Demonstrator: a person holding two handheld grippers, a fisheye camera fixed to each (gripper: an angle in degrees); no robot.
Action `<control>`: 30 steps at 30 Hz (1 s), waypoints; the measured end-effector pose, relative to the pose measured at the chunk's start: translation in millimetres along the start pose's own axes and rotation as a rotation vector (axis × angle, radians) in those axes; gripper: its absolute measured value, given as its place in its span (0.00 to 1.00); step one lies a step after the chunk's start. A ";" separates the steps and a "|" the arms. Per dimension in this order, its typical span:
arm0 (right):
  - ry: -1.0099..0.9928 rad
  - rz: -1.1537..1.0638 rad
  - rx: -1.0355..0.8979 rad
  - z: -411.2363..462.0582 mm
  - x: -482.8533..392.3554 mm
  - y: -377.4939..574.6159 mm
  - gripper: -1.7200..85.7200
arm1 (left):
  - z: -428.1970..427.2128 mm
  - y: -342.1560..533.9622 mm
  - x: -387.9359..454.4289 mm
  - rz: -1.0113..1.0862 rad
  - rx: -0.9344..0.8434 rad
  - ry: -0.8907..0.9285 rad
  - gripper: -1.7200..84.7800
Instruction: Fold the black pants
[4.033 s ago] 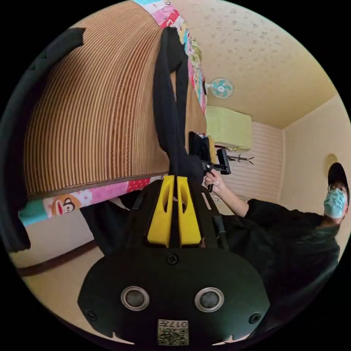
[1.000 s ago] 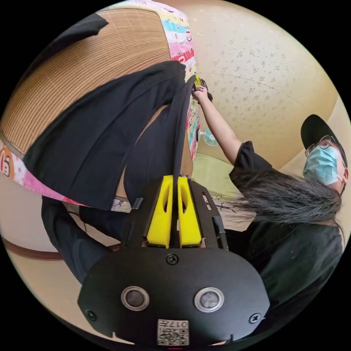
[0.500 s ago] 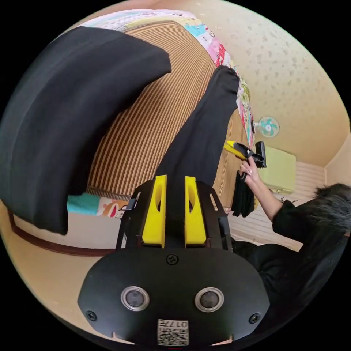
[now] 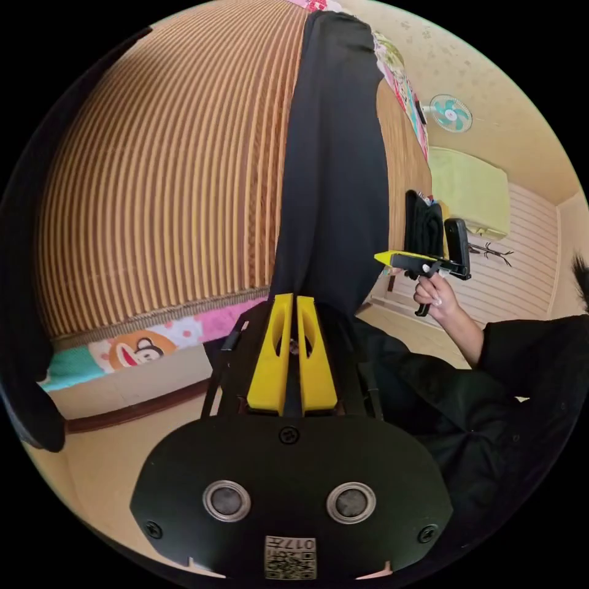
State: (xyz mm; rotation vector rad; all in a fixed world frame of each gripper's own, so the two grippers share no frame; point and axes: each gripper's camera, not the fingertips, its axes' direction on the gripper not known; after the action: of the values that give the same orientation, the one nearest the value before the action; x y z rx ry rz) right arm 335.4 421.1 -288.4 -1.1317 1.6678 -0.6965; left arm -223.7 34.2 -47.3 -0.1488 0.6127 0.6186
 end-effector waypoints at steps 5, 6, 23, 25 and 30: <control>0.274 0.151 0.047 -42.1 21.8 0.2 0.10 | 21.2 19.8 21.3 0.026 -0.024 0.049 0.09; 0.282 0.140 0.088 -51.9 18.3 -8.9 0.11 | 19.1 18.9 21.9 0.025 -0.006 0.044 0.10; 0.227 0.018 0.549 -73.1 -92.7 -396.8 0.06 | 35.4 22.8 47.3 -0.038 0.139 0.045 0.05; 0.196 -0.029 0.648 -86.0 -99.3 -369.7 0.06 | 37.1 30.2 57.0 -0.012 0.144 0.080 0.04; 0.194 -0.180 0.589 -85.6 -114.2 -361.9 0.06 | 48.8 47.5 73.7 0.008 0.112 0.124 0.04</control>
State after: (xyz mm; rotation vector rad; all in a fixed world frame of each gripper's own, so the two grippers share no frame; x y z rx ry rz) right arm 397.7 373.9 92.7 -0.8069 1.3804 -1.3442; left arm -179.9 124.4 -48.0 -0.0800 0.7660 0.5838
